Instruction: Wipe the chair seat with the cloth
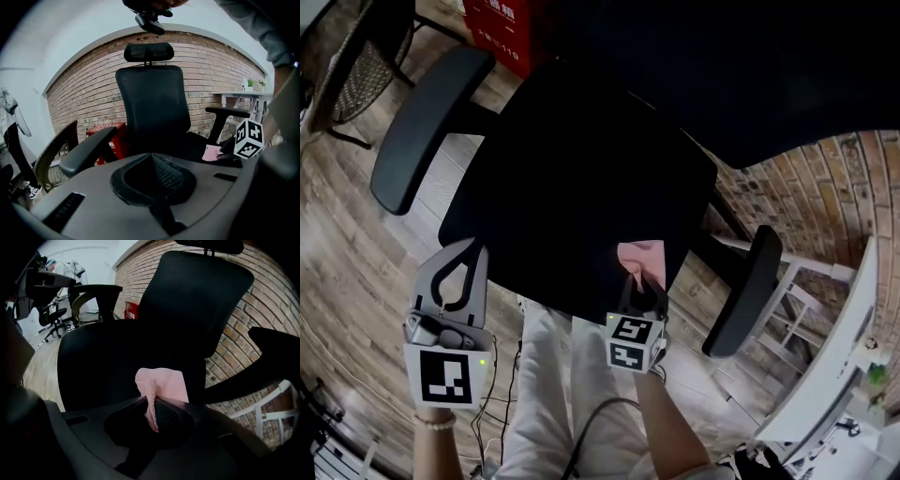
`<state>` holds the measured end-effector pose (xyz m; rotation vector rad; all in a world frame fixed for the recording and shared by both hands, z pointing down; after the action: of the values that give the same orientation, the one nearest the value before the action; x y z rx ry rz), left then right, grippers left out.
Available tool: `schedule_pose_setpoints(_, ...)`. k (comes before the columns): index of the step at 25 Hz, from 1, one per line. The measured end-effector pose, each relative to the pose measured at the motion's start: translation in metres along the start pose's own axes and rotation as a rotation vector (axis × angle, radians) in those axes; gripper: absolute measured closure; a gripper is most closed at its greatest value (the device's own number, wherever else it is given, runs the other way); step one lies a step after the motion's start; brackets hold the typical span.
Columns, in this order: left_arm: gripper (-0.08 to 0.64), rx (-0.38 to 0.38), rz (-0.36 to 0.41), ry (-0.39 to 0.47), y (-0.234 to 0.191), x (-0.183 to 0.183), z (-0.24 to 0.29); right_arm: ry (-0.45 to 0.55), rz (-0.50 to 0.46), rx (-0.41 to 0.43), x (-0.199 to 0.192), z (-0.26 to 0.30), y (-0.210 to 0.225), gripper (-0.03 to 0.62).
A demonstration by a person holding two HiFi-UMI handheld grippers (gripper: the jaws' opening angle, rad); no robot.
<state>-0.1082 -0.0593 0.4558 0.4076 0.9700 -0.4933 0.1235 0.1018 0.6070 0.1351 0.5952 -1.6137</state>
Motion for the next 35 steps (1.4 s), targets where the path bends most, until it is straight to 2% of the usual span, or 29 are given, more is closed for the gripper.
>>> schedule_pose_setpoints(4,0.541,-0.013,0.009,0.002,0.005,0.003,0.002,-0.006,0.016,-0.011,-0.012,-0.007,0.007,0.537)
schedule_pose_setpoints(7,0.541,-0.017,0.012,0.003,0.008,0.003,0.002,0.006,0.019,0.028,-0.012,-0.011,-0.008,0.537)
schedule_pose_setpoints(10,0.541,-0.014,0.008,0.001,0.010,0.002,0.001,0.025,-0.012,0.105,-0.008,-0.015,-0.039,0.537)
schedule_pose_setpoints(14,0.541,-0.011,0.026,-0.004,0.011,0.000,-0.001,0.062,-0.101,0.248,0.000,-0.026,-0.095,0.537)
schedule_pose_setpoints(17,0.541,0.002,0.011,-0.015,0.010,-0.005,-0.004,0.088,-0.156,0.344,0.004,-0.037,-0.133,0.537)
schedule_pose_setpoints(20,0.541,0.011,0.006,-0.016,0.009,-0.007,-0.008,0.090,-0.182,0.391,0.001,-0.046,-0.153,0.537)
schedule_pose_setpoints(23,0.541,0.013,0.003,-0.020,0.010,-0.007,-0.010,0.070,-0.180,0.377,-0.009,-0.047,-0.147,0.537)
schedule_pose_setpoints(29,0.541,0.018,-0.001,-0.008,0.016,-0.003,-0.012,-0.010,-0.178,0.297,-0.043,-0.049,-0.092,0.537)
schedule_pose_setpoints(32,0.541,0.051,-0.072,-0.010,0.017,-0.002,-0.015,-0.064,-0.167,0.266,-0.065,-0.059,-0.067,0.537)
schedule_pose_setpoints(35,0.541,0.039,-0.045,0.001,0.021,0.006,-0.016,-0.100,-0.133,0.233,-0.080,-0.067,-0.042,0.537)
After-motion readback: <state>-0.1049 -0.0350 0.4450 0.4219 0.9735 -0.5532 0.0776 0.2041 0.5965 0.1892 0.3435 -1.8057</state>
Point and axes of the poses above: the fingertips, and each gripper's own axes: z forward along the fingers, y to its right, x out of its top, the point moved 5 cm from there along -z, backward along the fingers, and after that the axes turned 6 degrees about -z, right-handed, at the moved point
